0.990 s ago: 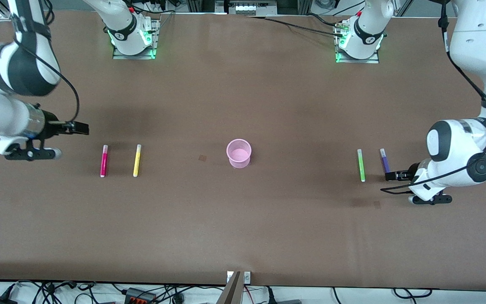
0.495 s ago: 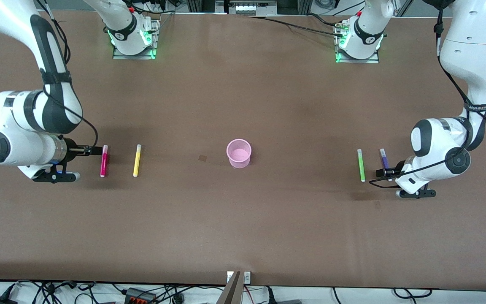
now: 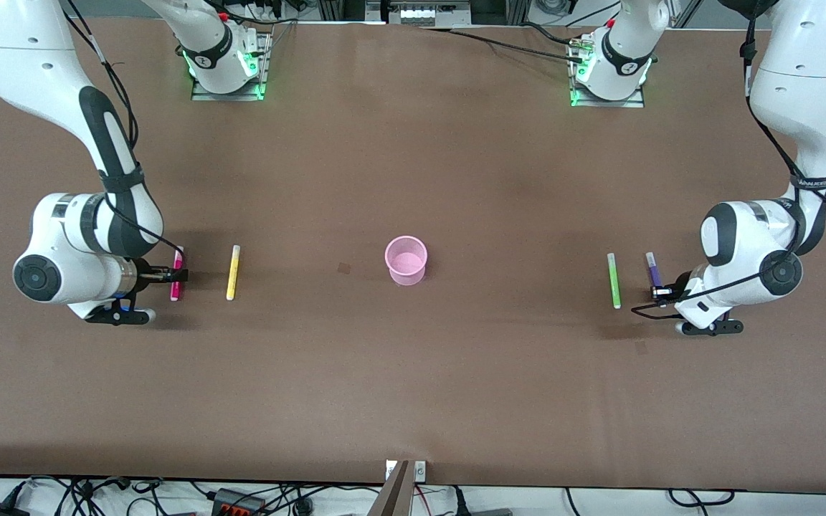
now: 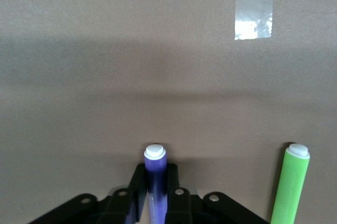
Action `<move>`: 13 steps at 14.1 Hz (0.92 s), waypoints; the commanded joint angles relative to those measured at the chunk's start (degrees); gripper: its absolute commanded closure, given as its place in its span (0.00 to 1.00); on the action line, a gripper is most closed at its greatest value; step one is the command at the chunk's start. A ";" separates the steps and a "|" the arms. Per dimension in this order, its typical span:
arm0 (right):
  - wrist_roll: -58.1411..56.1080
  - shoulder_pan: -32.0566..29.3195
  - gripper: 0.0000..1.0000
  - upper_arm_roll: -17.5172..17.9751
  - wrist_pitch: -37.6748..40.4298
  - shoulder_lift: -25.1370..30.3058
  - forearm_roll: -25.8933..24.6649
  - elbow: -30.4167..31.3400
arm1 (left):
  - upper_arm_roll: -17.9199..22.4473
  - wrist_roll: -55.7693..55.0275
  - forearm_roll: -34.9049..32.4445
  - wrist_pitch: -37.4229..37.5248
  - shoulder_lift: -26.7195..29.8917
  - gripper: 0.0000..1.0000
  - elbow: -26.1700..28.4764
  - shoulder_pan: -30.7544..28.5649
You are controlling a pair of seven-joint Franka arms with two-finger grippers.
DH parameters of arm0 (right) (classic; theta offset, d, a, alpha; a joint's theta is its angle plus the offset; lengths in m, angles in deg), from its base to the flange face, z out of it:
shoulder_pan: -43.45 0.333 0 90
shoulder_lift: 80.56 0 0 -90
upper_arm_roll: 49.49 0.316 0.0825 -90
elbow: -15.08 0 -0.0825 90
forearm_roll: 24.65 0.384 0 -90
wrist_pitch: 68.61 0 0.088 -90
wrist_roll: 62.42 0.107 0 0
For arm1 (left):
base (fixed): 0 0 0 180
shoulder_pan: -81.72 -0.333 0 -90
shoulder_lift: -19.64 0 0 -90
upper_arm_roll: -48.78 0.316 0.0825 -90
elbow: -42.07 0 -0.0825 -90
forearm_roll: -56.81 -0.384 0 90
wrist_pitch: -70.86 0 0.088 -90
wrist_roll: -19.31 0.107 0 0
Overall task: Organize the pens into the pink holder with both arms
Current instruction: 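Grasp the pink marker with the right gripper while the left gripper grasps purple, then lift the purple marker with the left gripper while the right gripper holds pink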
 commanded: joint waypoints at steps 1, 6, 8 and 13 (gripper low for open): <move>-0.12 -0.03 0.00 0.23 -3.93 -1.03 -0.57 -0.27 | -0.13 0.81 -0.93 -2.20 -1.32 0.78 0.43 -0.27; -0.38 -0.12 0.08 0.23 -6.31 -3.40 -0.48 -0.62 | -0.57 0.81 -0.93 -1.59 -0.36 0.99 0.17 -0.44; -0.47 -0.12 0.13 0.23 -6.15 -3.67 -0.57 -0.54 | -1.01 0.73 -0.93 1.38 2.27 0.99 -0.79 -0.27; -0.74 -0.21 0.27 0.23 -6.15 -4.55 -0.57 -0.71 | -4.87 0.81 -0.41 19.55 6.40 0.99 -10.97 -0.09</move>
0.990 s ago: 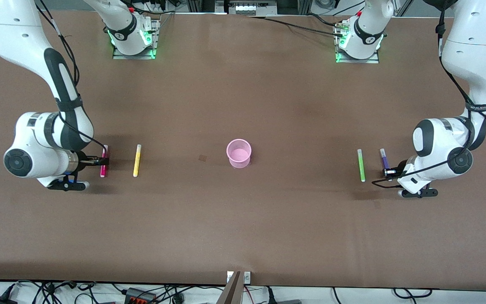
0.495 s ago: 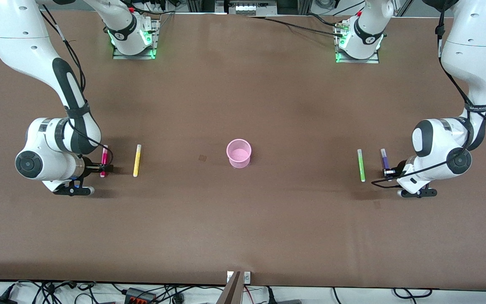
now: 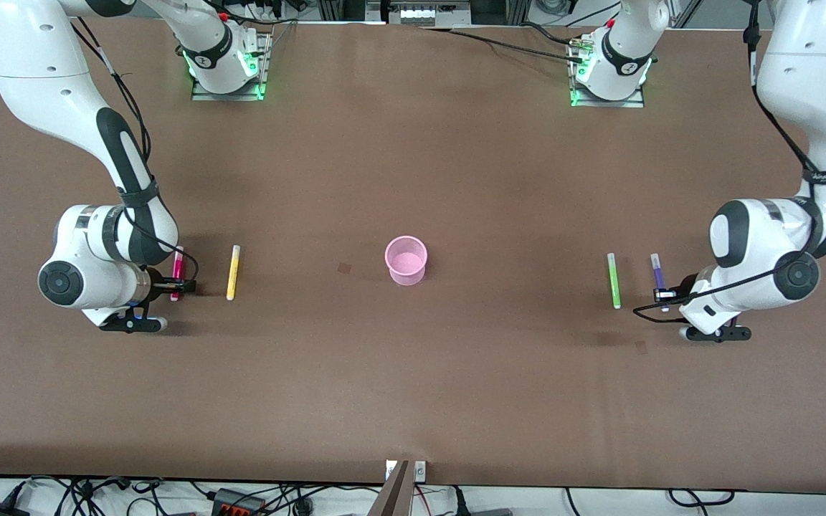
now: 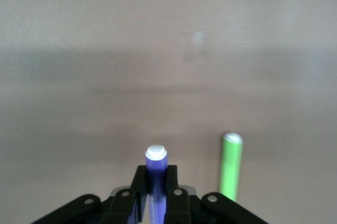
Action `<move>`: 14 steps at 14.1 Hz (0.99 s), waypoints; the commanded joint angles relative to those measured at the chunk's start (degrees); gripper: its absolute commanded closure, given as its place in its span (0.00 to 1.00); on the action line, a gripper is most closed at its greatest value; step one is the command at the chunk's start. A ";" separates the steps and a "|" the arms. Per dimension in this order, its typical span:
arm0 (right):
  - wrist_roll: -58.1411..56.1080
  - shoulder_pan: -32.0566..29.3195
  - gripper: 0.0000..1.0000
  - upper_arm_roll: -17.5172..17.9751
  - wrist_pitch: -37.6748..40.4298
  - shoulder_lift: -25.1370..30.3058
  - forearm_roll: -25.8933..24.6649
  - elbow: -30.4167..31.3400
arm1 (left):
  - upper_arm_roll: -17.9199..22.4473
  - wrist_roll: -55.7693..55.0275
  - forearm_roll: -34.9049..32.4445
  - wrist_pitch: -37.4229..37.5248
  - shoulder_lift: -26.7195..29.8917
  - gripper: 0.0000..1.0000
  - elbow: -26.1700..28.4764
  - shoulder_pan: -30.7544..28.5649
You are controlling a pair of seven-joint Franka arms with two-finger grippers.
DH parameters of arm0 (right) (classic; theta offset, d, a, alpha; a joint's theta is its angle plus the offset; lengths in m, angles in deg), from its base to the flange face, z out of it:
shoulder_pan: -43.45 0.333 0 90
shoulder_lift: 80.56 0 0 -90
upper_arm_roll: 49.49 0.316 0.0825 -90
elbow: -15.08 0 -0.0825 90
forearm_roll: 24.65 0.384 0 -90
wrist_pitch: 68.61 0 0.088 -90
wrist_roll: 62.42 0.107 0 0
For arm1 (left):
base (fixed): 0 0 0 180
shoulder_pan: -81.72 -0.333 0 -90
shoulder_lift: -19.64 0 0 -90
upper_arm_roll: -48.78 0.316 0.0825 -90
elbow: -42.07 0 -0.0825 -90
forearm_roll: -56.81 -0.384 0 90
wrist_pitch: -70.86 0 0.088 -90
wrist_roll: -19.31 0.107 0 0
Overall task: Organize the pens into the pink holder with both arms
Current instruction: 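Lift the purple marker with the left gripper while the right gripper holds pink, then carry the purple marker with the left gripper over the pink cup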
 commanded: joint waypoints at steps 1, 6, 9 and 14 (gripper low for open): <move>-0.48 -0.19 0.30 0.19 -0.16 -0.45 -0.57 -0.61 | -2.74 0.63 -0.23 10.83 2.40 0.99 -6.38 -0.29; -1.18 -0.28 0.56 0.19 0.20 -0.80 -0.57 -2.28 | -11.17 0.81 0.03 25.52 3.20 1.00 -15.45 -0.56; -1.71 -0.28 0.59 0.19 0.20 -0.89 -0.57 -2.37 | -14.35 0.81 6.07 26.33 3.11 1.00 -16.25 -0.47; -1.62 -0.28 0.56 0.19 -0.07 -1.24 -0.48 -2.37 | -21.99 4.32 10.14 20.55 3.11 1.00 -17.13 0.06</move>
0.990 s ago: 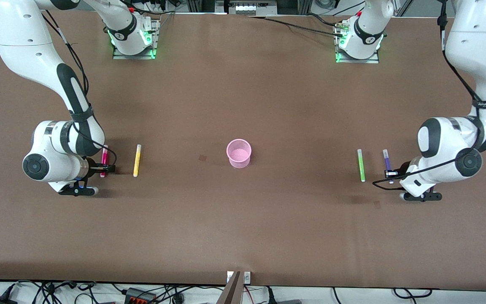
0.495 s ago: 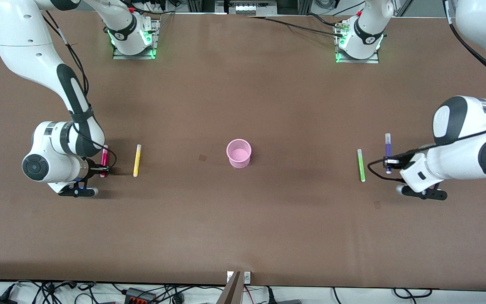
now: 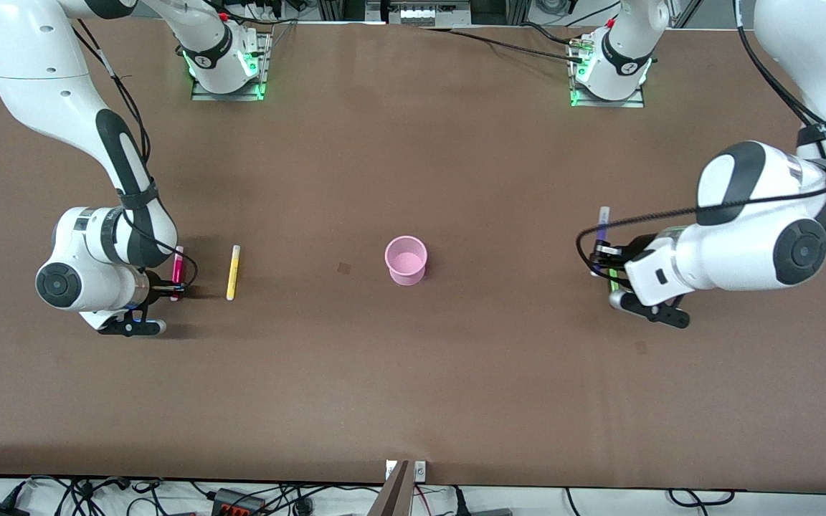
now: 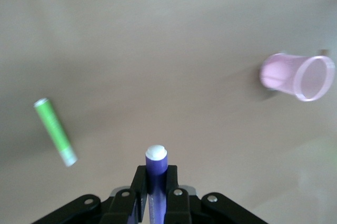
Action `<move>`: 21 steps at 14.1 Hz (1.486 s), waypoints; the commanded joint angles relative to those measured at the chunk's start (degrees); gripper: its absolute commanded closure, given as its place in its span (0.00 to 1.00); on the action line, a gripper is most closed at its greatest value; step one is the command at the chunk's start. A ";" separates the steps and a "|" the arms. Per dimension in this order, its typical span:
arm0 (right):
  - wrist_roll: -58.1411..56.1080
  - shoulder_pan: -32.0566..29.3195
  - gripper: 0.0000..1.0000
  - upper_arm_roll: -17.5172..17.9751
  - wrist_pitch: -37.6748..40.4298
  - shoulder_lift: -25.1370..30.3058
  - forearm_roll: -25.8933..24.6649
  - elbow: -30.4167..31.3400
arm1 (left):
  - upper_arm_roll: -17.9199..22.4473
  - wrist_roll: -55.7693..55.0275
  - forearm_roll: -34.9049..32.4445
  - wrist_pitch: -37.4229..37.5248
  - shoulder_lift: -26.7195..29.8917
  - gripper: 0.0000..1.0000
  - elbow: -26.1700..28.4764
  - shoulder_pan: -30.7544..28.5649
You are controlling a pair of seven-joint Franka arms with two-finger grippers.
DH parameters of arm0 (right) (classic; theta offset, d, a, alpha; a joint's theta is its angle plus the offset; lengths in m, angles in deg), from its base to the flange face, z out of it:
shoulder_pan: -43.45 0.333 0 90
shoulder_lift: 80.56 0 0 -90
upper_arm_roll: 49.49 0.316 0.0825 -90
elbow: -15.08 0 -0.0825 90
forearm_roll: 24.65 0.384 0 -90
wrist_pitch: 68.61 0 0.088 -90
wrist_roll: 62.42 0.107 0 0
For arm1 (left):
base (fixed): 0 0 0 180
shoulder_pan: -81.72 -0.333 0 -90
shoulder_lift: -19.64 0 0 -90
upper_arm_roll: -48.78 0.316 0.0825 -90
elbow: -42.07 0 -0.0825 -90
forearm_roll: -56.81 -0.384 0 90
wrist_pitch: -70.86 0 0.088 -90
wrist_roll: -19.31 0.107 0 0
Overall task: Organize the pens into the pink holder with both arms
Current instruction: 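Carry the purple marker with the left gripper over the pink cup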
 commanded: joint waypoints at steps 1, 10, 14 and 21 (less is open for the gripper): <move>-0.80 -0.24 0.57 0.14 -0.06 -0.78 -0.57 -1.05 | -4.61 3.87 0.84 -3.70 -0.89 1.00 -1.73 -0.11; -9.59 -0.15 1.00 0.23 0.98 0.45 -0.92 -1.40 | -7.70 35.66 16.29 -15.58 -3.35 1.00 -1.03 0.50; -12.49 0.28 1.00 1.63 15.09 4.75 -0.31 -7.87 | -7.78 54.97 21.05 -23.80 -6.50 1.00 0.80 4.45; -15.48 0.63 1.00 8.57 28.15 4.94 5.58 -22.75 | -16.93 87.78 38.35 -44.93 -10.29 1.00 11.53 5.95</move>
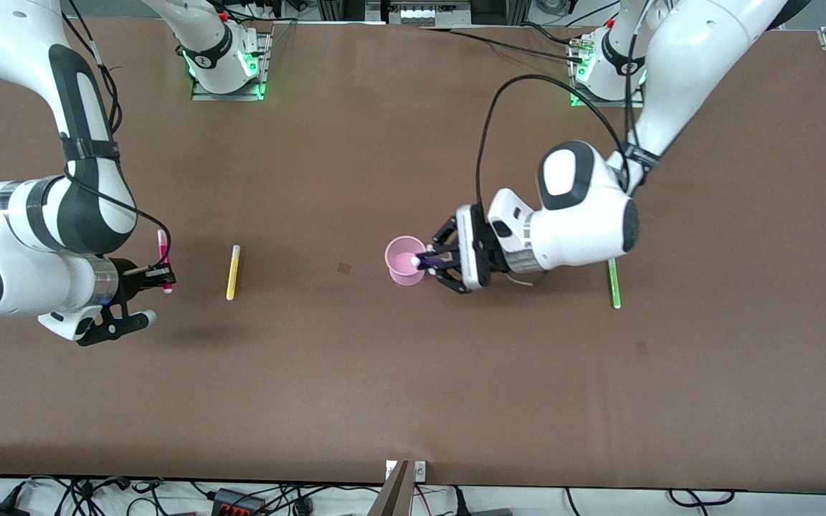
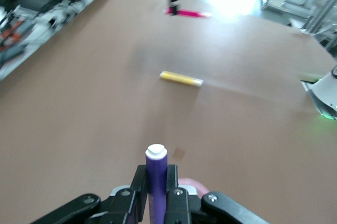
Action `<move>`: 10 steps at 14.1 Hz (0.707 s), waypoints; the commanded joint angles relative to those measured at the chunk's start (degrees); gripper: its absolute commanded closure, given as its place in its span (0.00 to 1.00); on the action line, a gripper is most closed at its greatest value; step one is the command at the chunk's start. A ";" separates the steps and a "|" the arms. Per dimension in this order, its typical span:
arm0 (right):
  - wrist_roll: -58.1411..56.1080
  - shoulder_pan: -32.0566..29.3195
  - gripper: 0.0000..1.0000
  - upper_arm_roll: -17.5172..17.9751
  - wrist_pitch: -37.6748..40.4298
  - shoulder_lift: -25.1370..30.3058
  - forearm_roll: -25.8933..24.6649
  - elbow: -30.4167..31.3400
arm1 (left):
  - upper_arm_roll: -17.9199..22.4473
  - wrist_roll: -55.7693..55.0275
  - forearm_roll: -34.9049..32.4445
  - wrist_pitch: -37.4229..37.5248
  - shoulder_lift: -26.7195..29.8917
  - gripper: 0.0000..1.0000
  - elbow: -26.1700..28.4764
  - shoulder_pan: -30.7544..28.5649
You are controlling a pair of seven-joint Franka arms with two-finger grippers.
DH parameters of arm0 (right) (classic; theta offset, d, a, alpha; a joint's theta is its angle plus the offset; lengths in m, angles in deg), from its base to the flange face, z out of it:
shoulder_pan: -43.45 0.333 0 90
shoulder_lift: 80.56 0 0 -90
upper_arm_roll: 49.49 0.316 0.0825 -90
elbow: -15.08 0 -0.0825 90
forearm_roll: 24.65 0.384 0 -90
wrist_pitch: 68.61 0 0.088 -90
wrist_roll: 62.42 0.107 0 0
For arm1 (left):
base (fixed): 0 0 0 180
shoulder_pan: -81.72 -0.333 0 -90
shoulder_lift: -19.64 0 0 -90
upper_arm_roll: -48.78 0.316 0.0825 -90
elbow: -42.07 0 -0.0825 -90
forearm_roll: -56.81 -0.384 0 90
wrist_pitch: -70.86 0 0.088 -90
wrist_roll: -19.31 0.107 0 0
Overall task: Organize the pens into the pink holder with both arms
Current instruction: 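Carry the purple marker with the left gripper over the pink cup, then drop the purple marker into the cup while the right gripper lifts pink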
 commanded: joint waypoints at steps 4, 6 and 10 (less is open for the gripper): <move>-2.22 0.59 1.00 10.25 -3.15 -1.23 2.46 -3.74 | -1.88 15.76 6.26 -14.06 -1.71 1.00 5.05 4.45; -4.57 1.30 1.00 12.71 -4.57 -1.23 2.46 -3.74 | -1.71 17.94 6.26 -17.85 -3.20 1.00 5.49 5.86; -9.06 1.39 1.00 17.20 -7.56 -1.23 2.55 -3.56 | -1.71 21.03 6.09 -18.22 -4.53 1.00 6.81 5.08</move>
